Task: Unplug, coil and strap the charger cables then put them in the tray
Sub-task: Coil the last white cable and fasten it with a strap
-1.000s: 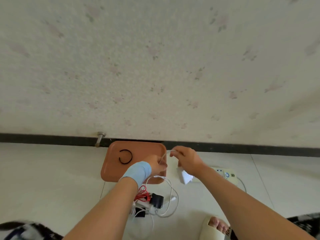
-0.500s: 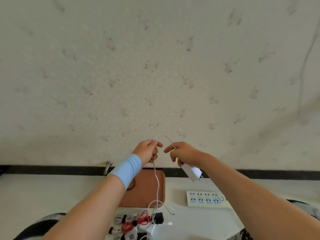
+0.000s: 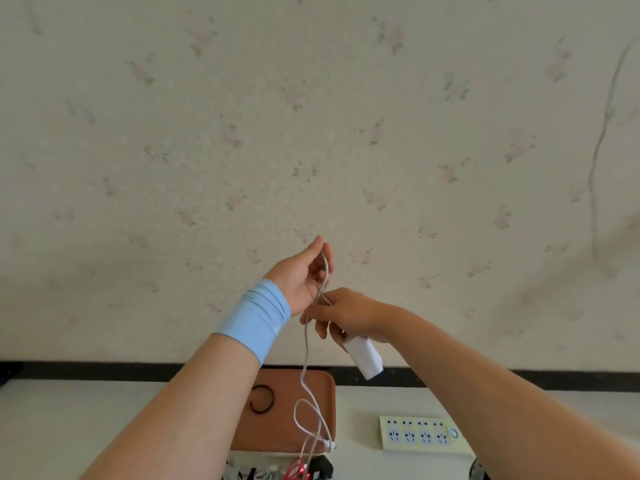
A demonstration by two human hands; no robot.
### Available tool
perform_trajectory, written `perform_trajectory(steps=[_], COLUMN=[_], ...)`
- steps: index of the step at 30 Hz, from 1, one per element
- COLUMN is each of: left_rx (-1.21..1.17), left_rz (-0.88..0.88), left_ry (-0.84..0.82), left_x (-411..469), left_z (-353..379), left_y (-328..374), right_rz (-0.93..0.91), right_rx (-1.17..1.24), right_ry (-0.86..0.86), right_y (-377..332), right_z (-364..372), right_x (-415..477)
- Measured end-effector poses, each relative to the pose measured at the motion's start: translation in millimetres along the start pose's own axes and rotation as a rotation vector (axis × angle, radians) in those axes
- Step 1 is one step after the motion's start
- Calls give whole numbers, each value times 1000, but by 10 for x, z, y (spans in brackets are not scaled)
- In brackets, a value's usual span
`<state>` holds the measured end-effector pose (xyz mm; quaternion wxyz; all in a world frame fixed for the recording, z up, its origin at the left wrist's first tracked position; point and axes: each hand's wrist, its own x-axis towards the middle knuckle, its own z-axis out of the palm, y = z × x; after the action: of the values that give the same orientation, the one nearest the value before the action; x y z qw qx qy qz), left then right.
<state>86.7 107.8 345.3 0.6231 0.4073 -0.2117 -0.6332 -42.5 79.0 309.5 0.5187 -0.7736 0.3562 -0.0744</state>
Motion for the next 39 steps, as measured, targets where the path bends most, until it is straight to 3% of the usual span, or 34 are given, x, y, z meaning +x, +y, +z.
perform_trajectory(steps=[6, 10, 15, 18, 21, 24, 27, 32, 35, 39], left_rx=[405, 811, 1271, 1333, 1196, 627, 234, -214, -99, 533], left_rz=[147, 209, -14, 30, 199, 284, 286, 310, 316, 185], left_ry=[121, 198, -83, -32, 55, 51, -7, 24, 63, 106], left_x=[-78, -158, -273, -278, -255, -248, -257, -272, -268, -300], left_z=[-151, -99, -31, -74, -77, -33, 11, 39, 14, 2], left_y=[217, 154, 24, 46, 123, 189, 236, 377, 369, 271], right_rz=[-24, -74, -159, -153, -69, 16, 25, -22, -55, -180], right_rx=[67, 274, 489, 520, 491, 335, 345, 167, 150, 543], right_ry=[174, 308, 449, 508, 448, 214, 10, -48, 51, 241], right_y=[-219, -338, -415, -393, -376, -382, -407, -446, -453, -512], right_z=[-105, -182, -294, -362, -388, -336, -290, -288, -275, -386], right_x=[40, 31, 1, -28, -84, -173, -231, -254, -243, -234])
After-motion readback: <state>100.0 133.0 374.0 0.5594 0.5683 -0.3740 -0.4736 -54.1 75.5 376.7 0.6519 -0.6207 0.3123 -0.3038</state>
